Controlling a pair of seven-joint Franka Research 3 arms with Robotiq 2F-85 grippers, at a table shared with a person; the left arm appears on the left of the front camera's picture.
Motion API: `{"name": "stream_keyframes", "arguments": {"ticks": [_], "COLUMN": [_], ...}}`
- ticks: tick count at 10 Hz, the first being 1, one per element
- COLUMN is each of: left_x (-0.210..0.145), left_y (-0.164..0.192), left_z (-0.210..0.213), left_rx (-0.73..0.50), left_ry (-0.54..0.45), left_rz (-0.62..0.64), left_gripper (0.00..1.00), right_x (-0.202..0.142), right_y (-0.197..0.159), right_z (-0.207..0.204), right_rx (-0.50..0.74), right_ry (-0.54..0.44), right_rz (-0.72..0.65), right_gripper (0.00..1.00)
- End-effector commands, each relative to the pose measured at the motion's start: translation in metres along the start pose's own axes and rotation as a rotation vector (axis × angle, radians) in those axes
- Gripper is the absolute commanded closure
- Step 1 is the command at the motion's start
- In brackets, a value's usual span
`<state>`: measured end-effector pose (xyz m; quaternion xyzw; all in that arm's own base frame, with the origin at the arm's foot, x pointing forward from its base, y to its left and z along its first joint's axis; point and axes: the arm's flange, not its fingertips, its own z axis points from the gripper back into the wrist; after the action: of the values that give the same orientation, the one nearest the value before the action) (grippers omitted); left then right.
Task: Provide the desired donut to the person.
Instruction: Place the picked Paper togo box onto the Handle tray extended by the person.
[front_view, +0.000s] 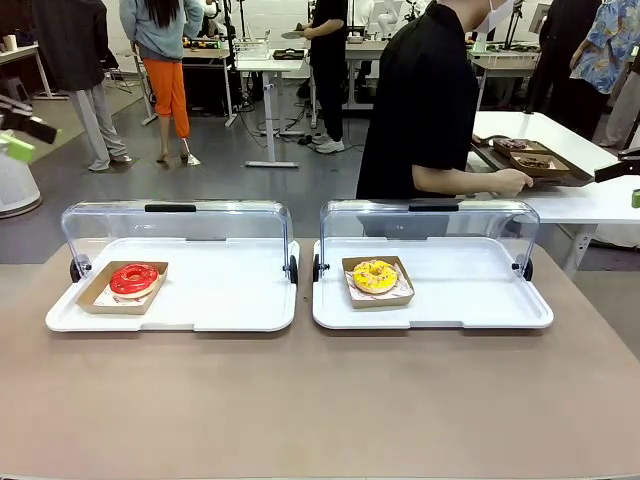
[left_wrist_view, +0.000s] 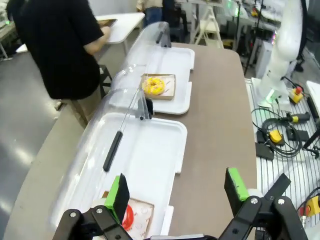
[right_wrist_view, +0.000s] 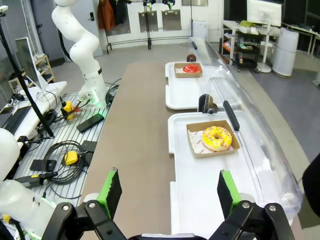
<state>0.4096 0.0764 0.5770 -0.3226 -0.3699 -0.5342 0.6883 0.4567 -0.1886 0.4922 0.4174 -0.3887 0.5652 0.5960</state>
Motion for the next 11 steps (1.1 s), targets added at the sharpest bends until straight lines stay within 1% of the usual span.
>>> {"name": "stream_keyframes", "arguments": {"ticks": [1, 3, 5, 8, 11], "left_x": [-0.034, -0.068, -0.089, -0.096, -0.095], "left_y": [-0.012, -0.019, -0.017, -0.007, 0.0], "left_z": [0.011, 0.029, 0.04, 0.04, 0.036], "left_rx": [0.04, 0.092, 0.09, 0.062, 0.042], "left_ry": [-0.077, -0.091, -0.081, -0.061, -0.018], "left_rz": [0.02, 0.08, 0.113, 0.11, 0.103], "left_gripper": [0.0, 0.0, 0.0, 0.0, 0.0], "right_x": [0.001, 0.001, 0.001, 0.001, 0.001], "right_y": [-0.001, -0.001, -0.001, -0.001, -0.001], "right_z": [-0.001, -0.001, -0.001, -0.001, -0.001], "right_rx": [-0.003, -0.003, -0.003, -0.003, -0.003], "right_ry": [0.001, 0.001, 0.001, 0.001, 0.001], "right_rz": [0.003, 0.003, 0.003, 0.003, 0.003], "right_gripper": [0.0, 0.0, 0.0, 0.0, 0.0]}}
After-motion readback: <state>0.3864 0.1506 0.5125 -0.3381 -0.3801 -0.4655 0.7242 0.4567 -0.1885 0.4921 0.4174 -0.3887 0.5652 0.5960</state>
